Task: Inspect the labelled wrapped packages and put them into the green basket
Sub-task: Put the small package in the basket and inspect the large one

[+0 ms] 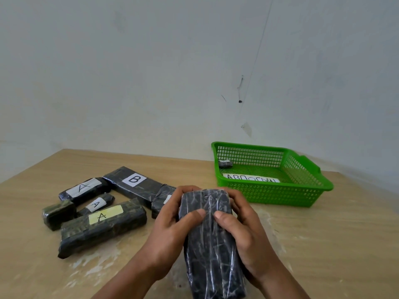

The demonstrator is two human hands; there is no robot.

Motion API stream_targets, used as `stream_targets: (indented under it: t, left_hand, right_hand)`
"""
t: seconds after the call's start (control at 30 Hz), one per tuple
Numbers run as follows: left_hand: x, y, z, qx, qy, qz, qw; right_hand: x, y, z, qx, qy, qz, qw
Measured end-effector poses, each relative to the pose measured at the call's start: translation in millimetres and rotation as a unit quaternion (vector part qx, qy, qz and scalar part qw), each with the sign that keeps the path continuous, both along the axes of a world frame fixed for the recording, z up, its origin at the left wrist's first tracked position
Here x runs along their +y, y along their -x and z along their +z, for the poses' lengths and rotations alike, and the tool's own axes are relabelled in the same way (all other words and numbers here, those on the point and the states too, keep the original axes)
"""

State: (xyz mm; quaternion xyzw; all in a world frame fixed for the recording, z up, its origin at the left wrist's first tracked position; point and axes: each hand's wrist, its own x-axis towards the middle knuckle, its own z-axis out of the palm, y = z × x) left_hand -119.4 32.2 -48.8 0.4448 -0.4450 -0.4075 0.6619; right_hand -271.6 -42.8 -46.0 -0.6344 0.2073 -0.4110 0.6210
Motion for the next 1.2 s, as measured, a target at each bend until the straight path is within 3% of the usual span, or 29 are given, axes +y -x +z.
stream_targets:
  t: [0.3, 0.6, 0.73, 0.87, 1.2]
  left_hand:
    - [0.5, 2.6, 2.4, -0.034, 0.012, 0.026, 0.999]
    - [-4.5, -9.7, -7.5, -0.071, -0.039, -0.106, 0.991]
    - [-6.9, -5.2, -8.6, -0.063, -0.042, -0.057, 0.996]
    - [-10.1, -10.1, -9.0, -0.038, -0.018, 0.013, 0.999]
    - [-10.9, -21.8, -12.7, -0.077, -0.025, -0.037, 0.996]
  right_hand:
    - [-5.3, -7.3, 0.7, 0.012, 0.013, -0.046, 0.999]
    - [-19.3, -2.9, 0.1, -0.050, -0.027, -0.151, 0.987]
    - [-22.6, 3.3, -3.3, -0.058, -0.040, -0.079, 0.994]
    - [-21.0, 7.0, -12.4, 0.010, -0.012, 0.006, 1.000]
    - [-16.3, 4.9, -16.2, 0.017, 0.032, -0.007, 0.999]
